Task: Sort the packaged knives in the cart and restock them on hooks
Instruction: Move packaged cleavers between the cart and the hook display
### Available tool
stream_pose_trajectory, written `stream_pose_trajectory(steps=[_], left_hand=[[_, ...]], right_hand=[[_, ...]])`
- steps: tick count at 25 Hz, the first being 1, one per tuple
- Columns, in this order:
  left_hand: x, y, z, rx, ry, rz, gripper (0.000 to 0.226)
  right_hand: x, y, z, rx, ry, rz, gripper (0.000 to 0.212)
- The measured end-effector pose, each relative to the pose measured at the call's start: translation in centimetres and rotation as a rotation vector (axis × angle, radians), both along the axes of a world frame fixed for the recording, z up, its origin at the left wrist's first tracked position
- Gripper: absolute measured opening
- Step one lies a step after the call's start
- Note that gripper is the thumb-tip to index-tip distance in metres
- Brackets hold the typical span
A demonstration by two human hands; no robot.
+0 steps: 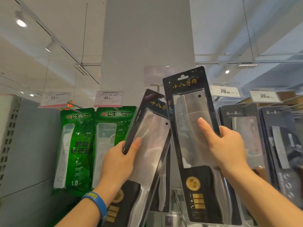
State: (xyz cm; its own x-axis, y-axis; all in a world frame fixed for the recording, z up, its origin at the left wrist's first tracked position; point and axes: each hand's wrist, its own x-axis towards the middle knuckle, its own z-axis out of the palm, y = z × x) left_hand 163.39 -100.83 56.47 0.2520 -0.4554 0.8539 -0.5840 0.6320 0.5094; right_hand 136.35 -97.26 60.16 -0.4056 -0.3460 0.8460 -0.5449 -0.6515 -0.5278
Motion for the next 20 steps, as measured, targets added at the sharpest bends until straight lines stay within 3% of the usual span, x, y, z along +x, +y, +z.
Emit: stream_pose_trajectory(steps=[2, 6, 12, 17, 20], left_hand=[[-0.3, -0.2, -0.3, 0.018, -0.044, 0.005, 0.056], [0.2, -0.2, -0.1, 0.027, 0.064, -0.032, 0.054], [-1.0, -0.7, -0.4, 0.078, 0.105, -0.055, 0.069], [-1.4, -3.0, -0.9, 0.304, 0.168, -0.185, 0.077], [-3.1, -4.3, 0.3, 0.569, 0.124, -0.259, 0.082]], right_hand=[[0.0, 0.2, -0.1, 0.009, 0.010, 0.002, 0.071], [0.0, 0.3, -0.5, 0.021, 0.009, 0.013, 0.069], [-0.2, 0.2, -1.1, 0.068, -0.039, 0.052, 0.074], [0.6, -0.1, -1.7, 0.116, -0.056, 0.110, 0.077], [1.2, -0.1, -1.9, 0.125, -0.063, 0.140, 0.072]])
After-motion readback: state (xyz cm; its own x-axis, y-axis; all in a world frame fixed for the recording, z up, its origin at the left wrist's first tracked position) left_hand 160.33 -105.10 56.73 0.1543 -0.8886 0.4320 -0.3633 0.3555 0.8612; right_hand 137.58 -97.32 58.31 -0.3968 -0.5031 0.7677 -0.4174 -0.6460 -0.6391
